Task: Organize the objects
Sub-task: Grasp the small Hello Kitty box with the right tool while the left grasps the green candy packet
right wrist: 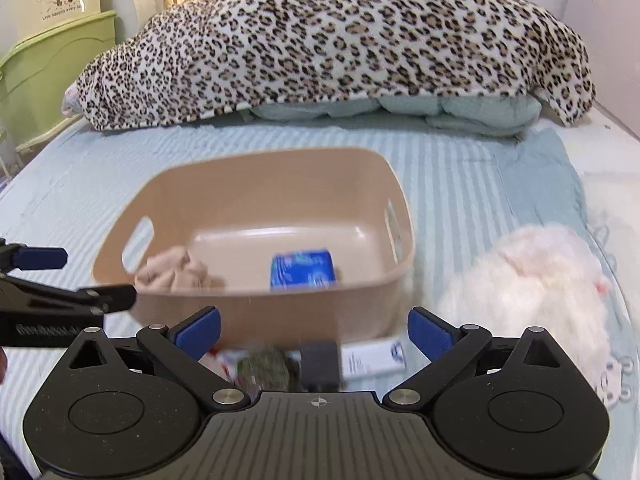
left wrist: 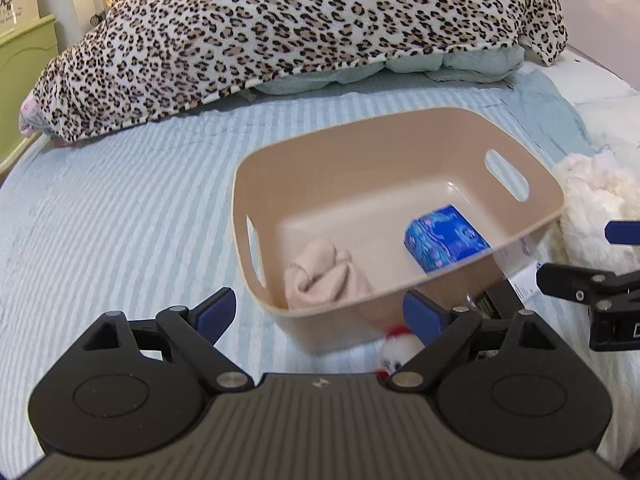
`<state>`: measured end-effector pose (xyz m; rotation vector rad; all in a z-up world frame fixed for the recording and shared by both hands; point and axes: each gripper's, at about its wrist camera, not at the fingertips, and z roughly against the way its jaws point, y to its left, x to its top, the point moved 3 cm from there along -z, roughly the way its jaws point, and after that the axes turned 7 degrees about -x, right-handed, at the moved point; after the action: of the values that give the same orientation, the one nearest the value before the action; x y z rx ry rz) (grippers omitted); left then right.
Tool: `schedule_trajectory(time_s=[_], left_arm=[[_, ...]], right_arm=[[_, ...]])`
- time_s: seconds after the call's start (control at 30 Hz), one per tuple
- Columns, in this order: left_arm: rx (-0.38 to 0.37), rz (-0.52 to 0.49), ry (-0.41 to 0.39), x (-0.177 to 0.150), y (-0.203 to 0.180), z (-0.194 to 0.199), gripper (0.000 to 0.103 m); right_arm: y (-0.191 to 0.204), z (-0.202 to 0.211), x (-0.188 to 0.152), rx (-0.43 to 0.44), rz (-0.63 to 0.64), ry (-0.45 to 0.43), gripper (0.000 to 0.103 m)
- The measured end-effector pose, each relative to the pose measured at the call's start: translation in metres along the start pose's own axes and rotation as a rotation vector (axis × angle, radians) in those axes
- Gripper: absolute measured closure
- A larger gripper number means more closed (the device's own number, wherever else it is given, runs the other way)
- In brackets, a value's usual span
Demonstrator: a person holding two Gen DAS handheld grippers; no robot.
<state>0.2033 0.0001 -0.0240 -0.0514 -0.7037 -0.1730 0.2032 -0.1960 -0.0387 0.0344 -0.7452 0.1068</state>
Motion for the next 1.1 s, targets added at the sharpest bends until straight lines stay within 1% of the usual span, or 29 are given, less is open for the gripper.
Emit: schedule_trajectory(time_s=[0.17, 0.33, 0.53, 0.67, 0.77, 0.97, 1.07, 1.1], left_arm=[[-0.017, 0.013, 0.03, -0.021, -0.003, 0.0, 0.012], [-0.029, 0.023, 0.075, -0.044, -0.006, -0.01, 0.012], [-0.06, 0.066, 0.15, -0.069, -0.004, -0.037, 0.012], [-0.084, 0.088, 0.18, -0.079, -0.004, -0.052, 0.012], [-0.101, 0.108, 0.197, -0.082, -0.003, -0.062, 0.012], [-0.119, 0.138, 0.226, -0.087, -0.001, -0.079, 0.012], [-0.12, 0.104, 0.218, -0.089, -0.004, -0.08, 0.014], [-0.122, 0.093, 0.213, -0.09, -0.005, -0.08, 0.016]], right_arm=[[-0.008, 0.001, -0.025, -0.022, -0.008, 0.034, 0.001], [-0.013, -0.008, -0.047, -0.026, -0.021, 0.082, 0.001], [-0.009, -0.029, -0.067, -0.029, 0.006, 0.15, 0.001], [-0.004, -0.048, -0.078, -0.029, 0.026, 0.192, 0.001], [-0.002, -0.059, -0.082, -0.038, 0.042, 0.207, 0.002], [0.0, -0.077, -0.083, -0.041, 0.054, 0.205, 0.008], [0.002, -0.083, -0.084, -0.038, 0.051, 0.201, 0.013], [0.003, -0.084, -0.084, -0.039, 0.053, 0.197, 0.017]])
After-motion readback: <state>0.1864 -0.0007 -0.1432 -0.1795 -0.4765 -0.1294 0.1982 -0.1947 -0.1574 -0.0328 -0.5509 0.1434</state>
